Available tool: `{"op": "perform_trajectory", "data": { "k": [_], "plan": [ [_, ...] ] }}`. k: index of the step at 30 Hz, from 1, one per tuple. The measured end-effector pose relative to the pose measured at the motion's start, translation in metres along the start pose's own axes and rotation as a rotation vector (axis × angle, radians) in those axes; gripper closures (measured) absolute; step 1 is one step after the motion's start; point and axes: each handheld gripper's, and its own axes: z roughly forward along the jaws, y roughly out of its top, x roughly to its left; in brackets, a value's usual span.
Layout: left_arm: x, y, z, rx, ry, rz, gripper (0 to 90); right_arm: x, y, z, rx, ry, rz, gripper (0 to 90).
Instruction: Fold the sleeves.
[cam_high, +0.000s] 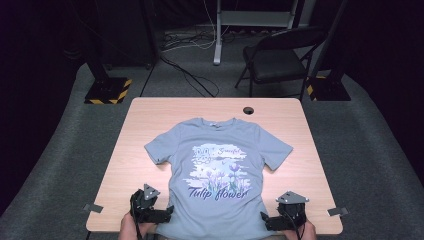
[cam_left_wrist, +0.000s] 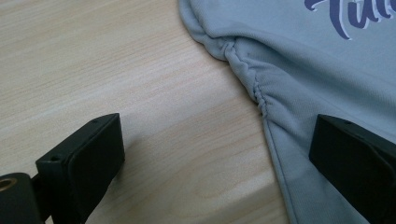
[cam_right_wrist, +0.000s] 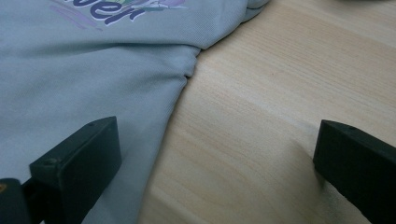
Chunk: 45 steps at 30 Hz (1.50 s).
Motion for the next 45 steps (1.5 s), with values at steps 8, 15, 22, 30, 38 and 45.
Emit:
{"op": "perform_trajectory", "data": {
  "k": [8,15,22,30,38,45],
  "plan": [
    [0.001,-0.001,0.001,-0.018,-0.004,-0.001,2.6,-0.001,0.000,0.000,-0.004,0.005,-0.005,0.0],
    [0.011,0.002,-0.004,-0.050,0.002,-0.046,2.5,-0.010,0.001,-0.004,-0.053,0.018,0.028,0.0],
    [0.027,0.007,-0.005,-0.053,0.011,-0.102,4.9,-0.026,0.006,-0.001,-0.065,-0.032,0.035,0.0],
    [0.039,0.011,-0.001,-0.036,0.016,-0.136,4.7,-0.037,0.010,0.010,-0.039,-0.063,0.002,0.0],
    [0.056,0.026,0.004,-0.004,0.028,-0.154,5.0,-0.042,0.015,0.015,-0.067,-0.076,-0.037,0.0],
    [0.069,0.046,0.011,0.022,0.023,-0.159,5.8,-0.046,0.017,0.019,-0.081,-0.071,-0.048,0.0]
  ]
}}
